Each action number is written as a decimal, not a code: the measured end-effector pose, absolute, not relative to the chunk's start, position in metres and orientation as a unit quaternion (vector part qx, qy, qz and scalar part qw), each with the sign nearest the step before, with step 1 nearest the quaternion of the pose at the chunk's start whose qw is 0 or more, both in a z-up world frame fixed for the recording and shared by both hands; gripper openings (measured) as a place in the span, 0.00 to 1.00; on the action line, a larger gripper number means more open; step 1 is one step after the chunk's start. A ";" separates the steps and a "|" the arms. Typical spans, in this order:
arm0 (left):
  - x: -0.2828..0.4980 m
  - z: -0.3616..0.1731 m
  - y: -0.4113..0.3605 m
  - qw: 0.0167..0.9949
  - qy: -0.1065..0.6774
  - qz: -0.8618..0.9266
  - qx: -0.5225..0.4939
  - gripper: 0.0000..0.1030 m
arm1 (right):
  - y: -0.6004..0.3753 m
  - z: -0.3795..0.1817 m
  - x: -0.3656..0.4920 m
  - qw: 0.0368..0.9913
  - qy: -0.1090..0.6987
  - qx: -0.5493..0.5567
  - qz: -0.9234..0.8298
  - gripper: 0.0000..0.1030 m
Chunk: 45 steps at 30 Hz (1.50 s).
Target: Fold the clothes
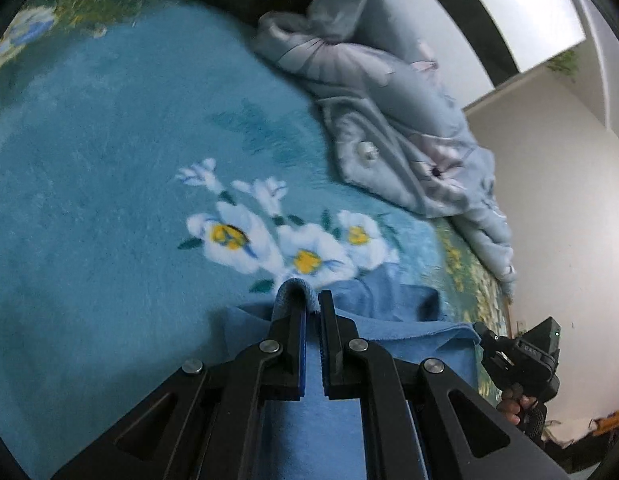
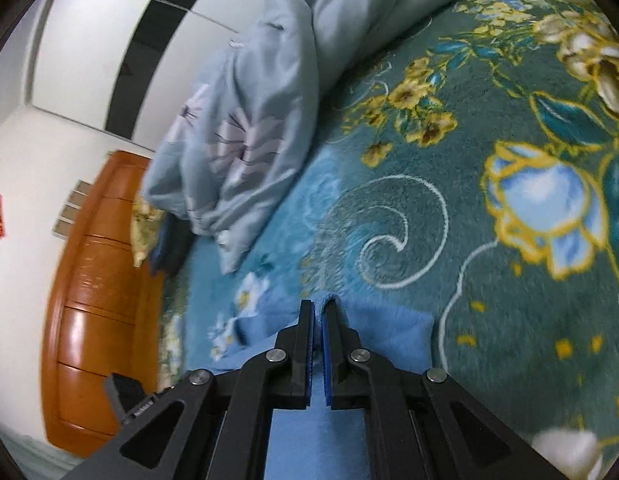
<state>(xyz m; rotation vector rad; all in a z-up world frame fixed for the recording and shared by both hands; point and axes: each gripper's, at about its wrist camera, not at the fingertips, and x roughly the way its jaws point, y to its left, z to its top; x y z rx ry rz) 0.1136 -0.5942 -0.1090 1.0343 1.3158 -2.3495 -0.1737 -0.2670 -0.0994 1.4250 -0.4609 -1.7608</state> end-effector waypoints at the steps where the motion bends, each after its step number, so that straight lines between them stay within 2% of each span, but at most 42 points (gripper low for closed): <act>1: 0.113 -0.111 -0.595 0.129 0.451 -0.808 0.358 0.05 | -0.270 -0.100 -0.174 0.402 -0.174 0.563 -0.701 0.04; 7: 0.115 -0.109 -0.594 0.120 0.443 -0.813 0.358 0.06 | -0.283 -0.098 -0.173 0.398 -0.131 0.557 -0.717 0.07; 10: 0.121 -0.100 -0.594 0.115 0.449 -0.813 0.353 0.14 | -0.284 -0.091 -0.170 0.402 -0.120 0.550 -0.722 0.08; 12: 0.127 -0.088 -0.592 0.120 0.445 -0.817 0.347 0.34 | -0.282 -0.085 -0.167 0.404 -0.116 0.544 -0.726 0.22; 13: 0.131 -0.082 -0.592 0.120 0.443 -0.820 0.341 0.35 | -0.280 -0.081 -0.165 0.404 -0.117 0.539 -0.729 0.50; 14: 0.135 -0.076 -0.592 0.117 0.444 -0.823 0.336 0.35 | -0.276 -0.076 -0.164 0.403 -0.120 0.533 -0.734 0.67; 17: 0.152 -0.059 -0.590 0.121 0.444 -0.826 0.325 0.37 | -0.262 -0.060 -0.154 0.407 -0.116 0.513 -0.747 0.67; 21: 0.189 -0.055 -0.567 0.133 0.436 -0.826 0.331 0.46 | -0.233 -0.050 -0.129 0.422 -0.111 0.500 -0.748 0.67; 30: 0.274 -0.119 -0.506 0.131 0.529 -0.768 0.336 0.46 | -0.144 -0.100 -0.064 0.440 -0.174 0.532 -0.702 0.68; 34: 0.278 -0.134 -0.492 0.118 0.574 -0.746 0.315 0.46 | -0.138 -0.117 -0.051 0.446 -0.195 0.542 -0.685 0.68; 45: 0.250 -0.141 -0.492 0.127 0.612 -0.738 0.254 0.46 | -0.171 -0.122 -0.040 0.438 -0.229 0.515 -0.700 0.70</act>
